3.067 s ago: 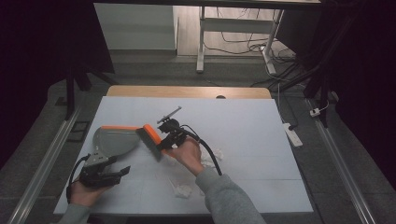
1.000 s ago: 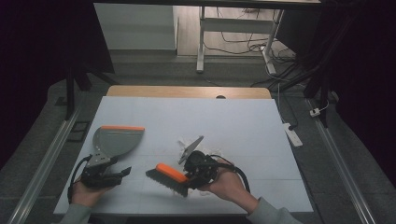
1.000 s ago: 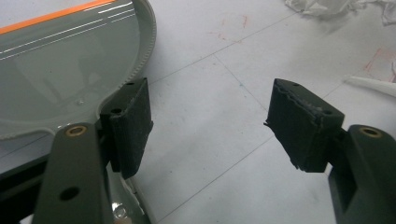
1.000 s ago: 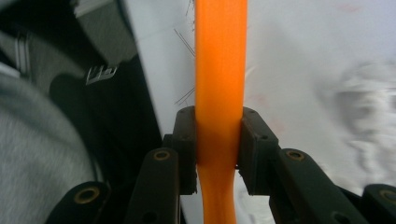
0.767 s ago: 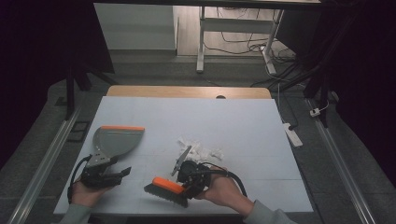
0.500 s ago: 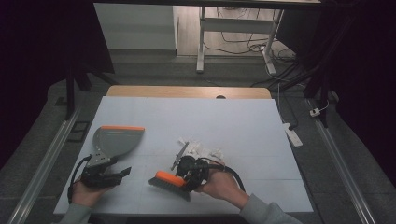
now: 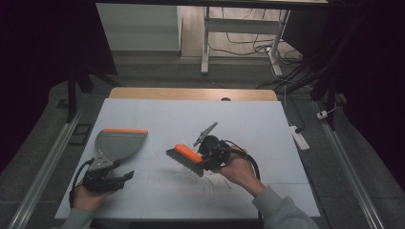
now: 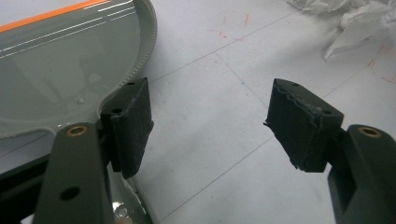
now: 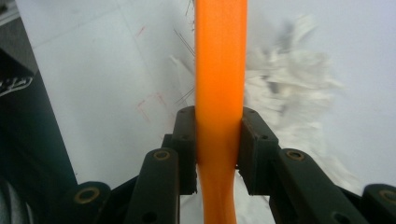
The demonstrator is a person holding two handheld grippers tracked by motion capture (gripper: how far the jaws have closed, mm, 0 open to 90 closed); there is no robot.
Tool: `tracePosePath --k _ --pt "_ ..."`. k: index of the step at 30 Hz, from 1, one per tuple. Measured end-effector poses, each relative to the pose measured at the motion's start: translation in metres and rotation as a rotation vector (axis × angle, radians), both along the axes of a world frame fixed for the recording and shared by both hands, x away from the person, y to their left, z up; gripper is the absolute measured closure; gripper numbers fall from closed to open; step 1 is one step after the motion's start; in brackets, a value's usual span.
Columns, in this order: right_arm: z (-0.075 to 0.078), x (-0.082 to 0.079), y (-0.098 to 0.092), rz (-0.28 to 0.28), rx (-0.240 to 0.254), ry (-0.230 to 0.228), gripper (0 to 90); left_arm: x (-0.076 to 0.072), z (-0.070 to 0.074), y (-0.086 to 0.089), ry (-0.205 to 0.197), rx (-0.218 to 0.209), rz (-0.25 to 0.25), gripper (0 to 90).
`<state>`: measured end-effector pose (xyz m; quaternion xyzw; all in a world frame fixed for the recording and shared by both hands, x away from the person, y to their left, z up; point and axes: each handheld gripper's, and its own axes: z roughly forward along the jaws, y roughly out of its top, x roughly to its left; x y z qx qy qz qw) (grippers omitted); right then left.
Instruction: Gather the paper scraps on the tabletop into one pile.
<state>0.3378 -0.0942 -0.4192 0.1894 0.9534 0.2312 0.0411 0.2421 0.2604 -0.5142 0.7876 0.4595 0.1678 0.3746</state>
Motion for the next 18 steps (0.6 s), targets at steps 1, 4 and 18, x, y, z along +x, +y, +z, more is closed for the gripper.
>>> tracePosePath --k 1,4,18 --pt "0.004 0.000 -0.005 -0.009 0.009 -0.005 70.7 0.000 0.000 0.000 0.001 0.000 -0.003 31.8" --pt "0.013 -0.002 -0.016 -0.014 0.028 -0.008 70.7 0.000 0.000 -0.001 0.000 0.001 -0.004 31.7" --pt "-0.015 -0.060 -0.031 0.204 -0.123 0.090 70.7 0.000 -0.001 -0.002 0.002 0.004 -0.009 31.7"
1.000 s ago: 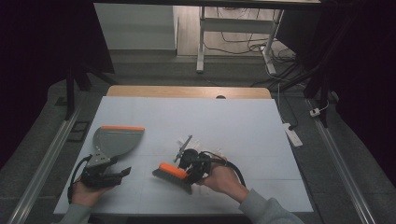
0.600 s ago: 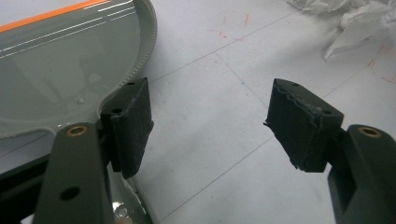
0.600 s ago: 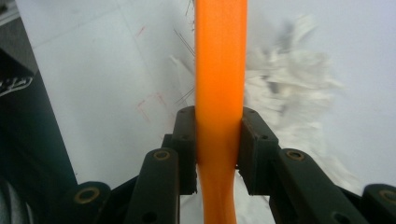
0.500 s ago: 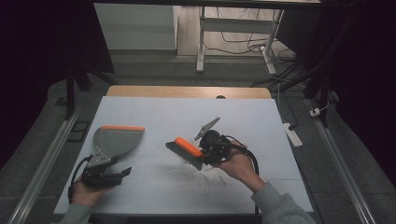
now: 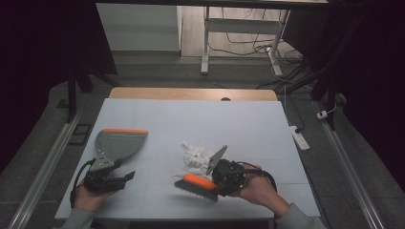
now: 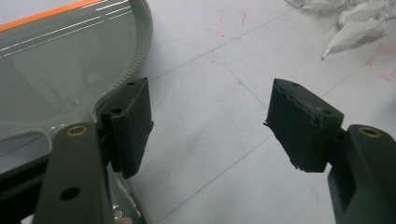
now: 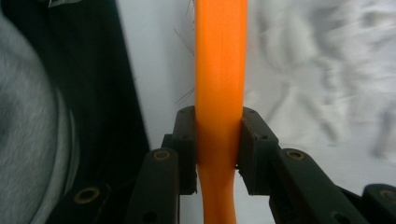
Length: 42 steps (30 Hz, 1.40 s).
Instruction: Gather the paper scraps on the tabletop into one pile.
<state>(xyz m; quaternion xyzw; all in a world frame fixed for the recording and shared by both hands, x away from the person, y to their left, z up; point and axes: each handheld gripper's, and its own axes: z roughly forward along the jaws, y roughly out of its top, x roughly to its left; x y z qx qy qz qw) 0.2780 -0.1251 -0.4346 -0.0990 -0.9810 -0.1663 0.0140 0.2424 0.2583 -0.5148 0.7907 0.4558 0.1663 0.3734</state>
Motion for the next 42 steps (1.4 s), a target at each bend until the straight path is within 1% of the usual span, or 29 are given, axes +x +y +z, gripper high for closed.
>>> tracePosePath --k 2,3,4,5,6,7,9,10,12,15,17,18,20,22,24,26,27,28,29,32,35,38,39,40,42 --pt "-0.007 -0.005 0.004 0.025 -0.028 -0.004 70.7 0.000 0.000 0.000 0.002 0.000 -0.002 31.8" --pt "-0.010 -0.005 0.006 0.034 -0.046 -0.017 70.7 0.000 0.000 -0.001 0.002 0.002 -0.003 31.8" --pt "-0.010 -0.003 0.008 0.029 -0.039 -0.038 70.7 0.000 0.000 -0.001 0.002 0.003 -0.003 31.8" --pt "-0.010 0.001 0.010 0.037 -0.050 -0.049 70.7 0.000 0.000 -0.001 0.002 0.002 -0.003 31.8" --pt "-0.011 0.004 0.013 0.049 -0.054 -0.082 70.7 0.000 0.000 0.000 0.001 0.002 -0.003 31.8" --pt "-0.011 0.008 0.016 0.059 -0.068 -0.104 70.7 0.000 0.000 0.000 0.000 0.001 0.000 31.8" --pt "-0.012 0.019 0.021 0.060 -0.079 -0.135 70.7 0.000 0.000 0.001 0.000 0.000 -0.001 31.7" --pt "-0.012 0.024 0.023 0.054 -0.080 -0.148 70.7 0.000 0.000 0.001 0.000 -0.001 0.000 31.7" --pt "-0.012 0.035 0.025 0.032 -0.077 -0.156 70.7 0.000 0.000 0.002 0.000 -0.001 0.002 31.8" --pt "-0.011 0.048 0.025 -0.019 -0.063 -0.184 70.7 0.000 0.000 0.002 0.000 -0.001 0.002 31.8" --pt "-0.009 0.052 0.022 -0.050 -0.033 -0.187 70.7 -0.001 0.000 0.002 -0.001 -0.001 0.002 31.8" --pt "-0.007 0.051 0.021 -0.059 -0.014 -0.186 70.7 -0.001 0.000 0.002 -0.002 -0.001 0.004 31.8" --pt "0.000 0.048 0.015 -0.070 0.053 -0.184 70.7 0.000 0.000 0.003 0.000 -0.002 0.004 31.8" --pt "0.010 0.043 0.007 -0.097 0.114 -0.177 70.7 0.000 0.000 0.002 0.000 -0.001 0.003 31.8" --pt "0.019 0.042 -0.003 -0.134 0.166 -0.183 70.7 -0.001 0.000 0.001 0.000 0.001 0.000 31.8" --pt "0.027 0.044 -0.015 -0.185 0.204 -0.180 70.6 -0.001 0.000 0.001 -0.002 0.000 0.001 31.7" --pt "0.029 0.046 -0.021 -0.216 0.214 -0.185 70.7 -0.001 0.000 0.001 -0.002 -0.001 0.003 31.7" --pt "0.031 0.049 -0.027 -0.253 0.211 -0.190 70.6 -0.001 0.000 0.001 -0.002 -0.001 0.003 31.7" --pt "0.032 0.051 -0.032 -0.298 0.207 -0.200 70.6 -0.001 0.000 0.001 -0.003 -0.001 0.003 31.7" --pt "0.029 0.063 -0.048 -0.432 0.188 -0.199 70.6 -0.001 0.000 0.001 -0.002 -0.003 0.004 31.7" --pt "0.020 0.075 -0.062 -0.559 0.149 -0.170 70.7 -0.001 0.000 0.001 -0.002 -0.005 0.000 31.7" --pt "0.008 0.084 -0.072 -0.621 0.081 -0.189 70.6 0.000 0.000 0.001 0.000 -0.004 -0.006 31.8" --pt "0.003 0.087 -0.072 -0.641 0.065 -0.187 70.7 0.000 -0.001 0.001 0.000 -0.002 -0.005 31.8" --pt "-0.001 0.090 -0.072 -0.658 0.058 -0.172 70.7 0.000 -0.001 0.000 0.001 -0.002 -0.006 31.7" --pt "-0.009 0.095 -0.066 -0.662 0.036 -0.156 70.7 0.000 -0.001 0.000 0.000 -0.002 -0.006 31.7"
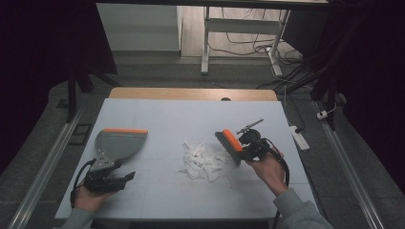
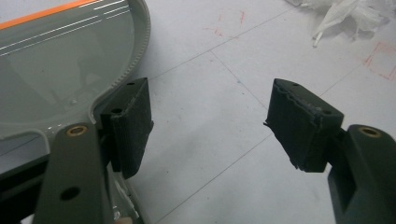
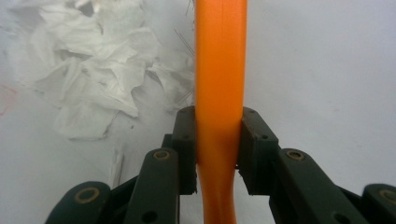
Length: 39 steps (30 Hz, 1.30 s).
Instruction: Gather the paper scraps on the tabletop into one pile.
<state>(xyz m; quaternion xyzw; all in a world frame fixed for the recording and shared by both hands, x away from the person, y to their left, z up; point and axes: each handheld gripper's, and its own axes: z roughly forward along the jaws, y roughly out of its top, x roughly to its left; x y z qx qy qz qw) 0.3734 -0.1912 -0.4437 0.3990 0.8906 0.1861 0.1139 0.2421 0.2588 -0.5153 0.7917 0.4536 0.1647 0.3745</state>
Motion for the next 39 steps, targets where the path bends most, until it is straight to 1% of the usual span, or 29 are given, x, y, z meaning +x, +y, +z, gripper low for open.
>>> tracePosePath --k 1,2,5,6,7,8,9,10,13,17,19,21,25,27,30,31,33,34,36,38,39 --pt "-0.002 0.001 0.004 0.002 0.004 -0.015 70.7 0.000 0.000 0.000 0.000 -0.002 0.000 31.7" --pt "-0.002 0.003 0.009 0.007 0.010 -0.009 70.7 0.000 0.000 0.000 -0.001 -0.002 0.002 31.8" --pt "-0.004 0.006 0.027 0.052 0.014 -0.022 70.7 0.000 0.000 0.001 -0.001 -0.002 0.002 31.8" --pt "-0.004 0.006 0.033 0.062 0.026 -0.023 70.7 0.000 0.000 0.000 -0.002 -0.001 0.002 31.8" --pt "-0.003 0.005 0.038 0.068 0.049 -0.029 70.7 -0.001 0.000 0.000 -0.002 0.000 0.002 31.7" --pt "-0.002 0.005 0.041 0.087 0.074 -0.043 70.7 -0.001 0.000 0.000 -0.002 -0.001 0.001 31.8" --pt "0.001 0.003 0.044 0.090 0.090 -0.045 70.7 -0.001 0.000 0.000 -0.002 -0.002 0.002 31.8" --pt "0.004 0.001 0.045 0.103 0.095 -0.069 70.7 -0.001 0.001 0.001 -0.003 -0.002 0.003 31.8" --pt "0.012 -0.004 0.043 0.110 0.106 -0.094 70.7 0.000 0.000 0.000 -0.001 0.000 0.001 31.8" --pt "0.022 -0.010 0.029 0.094 0.133 -0.106 70.7 0.000 0.000 0.000 0.000 0.002 0.001 31.8" --pt "0.027 -0.013 0.022 0.089 0.136 -0.113 70.7 0.000 0.000 0.000 0.000 0.001 0.002 31.8" --pt "0.030 -0.017 0.014 0.081 0.142 -0.099 70.7 0.000 0.000 0.000 0.001 0.001 0.002 31.8" --pt "0.031 -0.024 0.002 0.079 0.151 -0.048 70.7 -0.001 0.000 0.000 0.002 0.000 0.001 31.8" --pt "0.030 -0.028 -0.003 0.098 0.159 -0.020 70.7 -0.001 0.000 0.000 0.001 0.000 0.001 31.8" --pt "0.031 -0.039 -0.007 0.131 0.125 0.000 70.6 -0.001 0.000 0.000 0.002 -0.001 0.000 31.8" --pt "0.031 -0.042 -0.008 0.158 0.119 0.017 70.6 0.000 -0.001 0.000 0.002 -0.002 0.001 31.8" --pt "0.028 -0.049 -0.009 0.239 0.115 0.050 70.7 0.000 -0.001 0.000 0.003 -0.001 0.000 31.8" --pt "0.025 -0.052 -0.008 0.271 0.103 0.070 70.7 0.000 -0.001 -0.001 0.002 -0.001 -0.002 31.8" --pt "0.017 -0.058 -0.004 0.332 0.063 0.089 70.7 -0.001 0.000 -0.002 0.001 0.003 -0.003 31.8" --pt "0.007 -0.061 0.000 0.373 0.038 0.119 70.7 -0.001 0.000 -0.002 0.001 0.004 -0.002 31.8" --pt "0.003 -0.061 0.002 0.397 0.019 0.114 70.7 -0.001 0.000 -0.002 0.001 0.005 -0.002 31.8"
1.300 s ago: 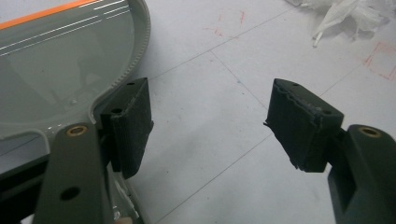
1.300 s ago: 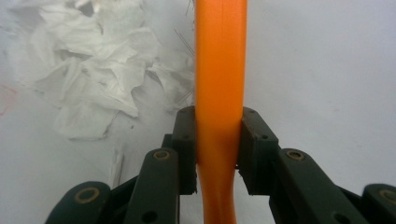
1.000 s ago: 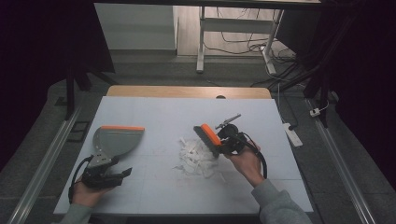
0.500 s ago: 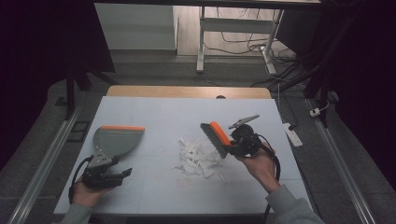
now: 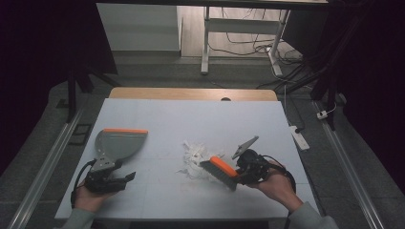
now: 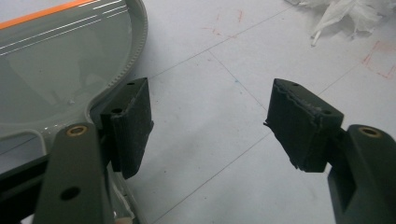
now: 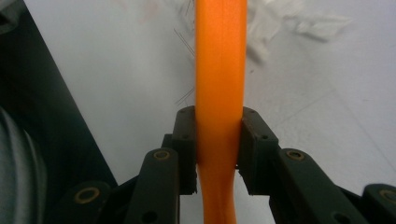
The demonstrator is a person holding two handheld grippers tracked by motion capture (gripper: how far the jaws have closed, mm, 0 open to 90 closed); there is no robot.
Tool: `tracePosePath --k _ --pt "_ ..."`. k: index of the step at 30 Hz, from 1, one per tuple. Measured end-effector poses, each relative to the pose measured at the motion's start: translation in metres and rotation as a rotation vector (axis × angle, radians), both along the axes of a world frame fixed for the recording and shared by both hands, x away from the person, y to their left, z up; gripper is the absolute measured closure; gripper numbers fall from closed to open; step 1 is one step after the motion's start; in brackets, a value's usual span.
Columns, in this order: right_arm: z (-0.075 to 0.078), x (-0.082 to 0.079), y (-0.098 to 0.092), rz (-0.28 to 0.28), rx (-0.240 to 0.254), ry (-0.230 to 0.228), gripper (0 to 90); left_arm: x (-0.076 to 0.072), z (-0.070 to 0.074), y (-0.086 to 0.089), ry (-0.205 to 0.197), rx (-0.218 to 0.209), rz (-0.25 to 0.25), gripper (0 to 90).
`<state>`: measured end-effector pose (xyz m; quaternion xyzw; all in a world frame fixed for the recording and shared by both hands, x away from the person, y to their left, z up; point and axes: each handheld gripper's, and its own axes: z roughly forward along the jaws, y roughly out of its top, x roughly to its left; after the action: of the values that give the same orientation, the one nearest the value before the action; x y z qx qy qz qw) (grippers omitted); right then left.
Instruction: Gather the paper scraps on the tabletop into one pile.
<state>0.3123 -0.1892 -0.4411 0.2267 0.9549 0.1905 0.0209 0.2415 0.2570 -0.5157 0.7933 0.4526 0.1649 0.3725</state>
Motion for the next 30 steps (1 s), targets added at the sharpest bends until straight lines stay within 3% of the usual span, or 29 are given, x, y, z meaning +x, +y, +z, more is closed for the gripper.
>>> tracePosePath --k 2,5,10,13,17,23,28,30 --pt "-0.004 0.001 0.002 0.028 0.032 0.006 70.7 0.000 0.000 0.000 0.000 -0.002 0.002 31.8" --pt "-0.006 0.004 0.008 0.061 0.027 -0.034 70.7 0.000 0.000 0.001 0.000 -0.002 0.003 31.8" --pt "-0.005 0.027 0.024 0.037 0.057 -0.119 70.7 0.000 0.000 0.000 -0.002 0.003 0.002 31.8" --pt "0.002 0.041 0.030 0.010 0.115 -0.127 70.7 -0.001 0.000 0.001 -0.003 0.000 0.005 31.9" --pt "0.018 0.037 0.027 0.002 0.188 -0.145 70.7 0.000 -0.001 0.002 -0.001 -0.001 0.007 31.9" --pt "0.033 0.035 0.006 -0.118 0.239 -0.212 70.6 -0.001 0.000 -0.001 -0.004 0.003 -0.001 31.9" --pt "0.027 0.050 -0.008 -0.252 0.214 -0.200 70.6 0.000 0.000 0.000 -0.001 0.003 0.002 32.0" --pt "0.024 0.054 -0.012 -0.272 0.210 -0.195 70.6 0.000 0.000 0.001 -0.001 0.000 0.004 32.0"
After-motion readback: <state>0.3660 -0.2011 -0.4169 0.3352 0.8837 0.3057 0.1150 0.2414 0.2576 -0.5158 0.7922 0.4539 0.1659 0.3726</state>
